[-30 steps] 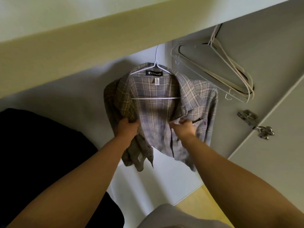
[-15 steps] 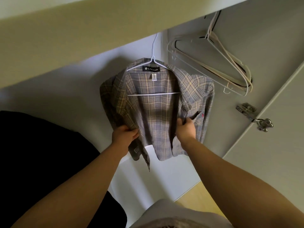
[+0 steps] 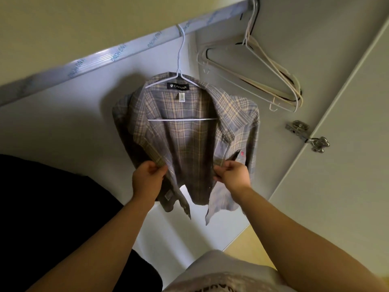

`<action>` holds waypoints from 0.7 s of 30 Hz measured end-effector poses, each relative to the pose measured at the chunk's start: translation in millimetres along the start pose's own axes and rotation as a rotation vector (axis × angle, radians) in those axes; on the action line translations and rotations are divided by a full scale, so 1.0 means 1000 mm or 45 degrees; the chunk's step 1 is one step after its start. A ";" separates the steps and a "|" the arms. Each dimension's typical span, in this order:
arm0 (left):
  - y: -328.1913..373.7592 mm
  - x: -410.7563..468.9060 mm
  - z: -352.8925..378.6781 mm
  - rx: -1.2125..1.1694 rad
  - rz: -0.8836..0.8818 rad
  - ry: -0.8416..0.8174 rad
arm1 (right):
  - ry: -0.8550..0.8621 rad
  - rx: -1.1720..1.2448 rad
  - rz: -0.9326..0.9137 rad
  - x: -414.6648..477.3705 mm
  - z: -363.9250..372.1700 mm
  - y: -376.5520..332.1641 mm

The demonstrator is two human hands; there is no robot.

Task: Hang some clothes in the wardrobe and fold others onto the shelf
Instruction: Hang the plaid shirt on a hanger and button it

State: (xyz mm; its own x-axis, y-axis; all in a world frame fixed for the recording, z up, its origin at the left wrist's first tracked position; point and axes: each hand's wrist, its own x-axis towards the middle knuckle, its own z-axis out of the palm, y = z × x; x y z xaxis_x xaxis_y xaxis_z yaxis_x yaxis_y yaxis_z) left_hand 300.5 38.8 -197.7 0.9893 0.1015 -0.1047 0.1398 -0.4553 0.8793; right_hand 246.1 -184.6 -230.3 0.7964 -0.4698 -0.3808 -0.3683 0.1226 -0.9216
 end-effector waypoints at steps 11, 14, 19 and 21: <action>0.018 -0.017 0.007 0.138 0.319 0.009 | 0.019 0.631 0.232 -0.029 0.005 -0.018; 0.021 -0.019 0.008 0.151 0.321 0.007 | -0.001 0.526 0.178 -0.035 0.006 -0.018; 0.026 -0.022 0.013 0.076 0.328 -0.041 | -0.017 0.435 0.022 -0.043 0.014 -0.020; 0.028 -0.022 0.014 0.019 0.349 -0.064 | 0.008 0.349 -0.048 -0.046 0.016 -0.022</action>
State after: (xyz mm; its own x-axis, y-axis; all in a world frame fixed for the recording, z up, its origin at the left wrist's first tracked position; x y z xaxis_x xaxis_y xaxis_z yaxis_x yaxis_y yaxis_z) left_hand 282.8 11.0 -177.6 0.9911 -0.0710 0.1127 -0.1329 -0.4728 0.8711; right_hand 225.0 -151.8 -193.2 0.8038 -0.4841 -0.3459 -0.1939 0.3364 -0.9215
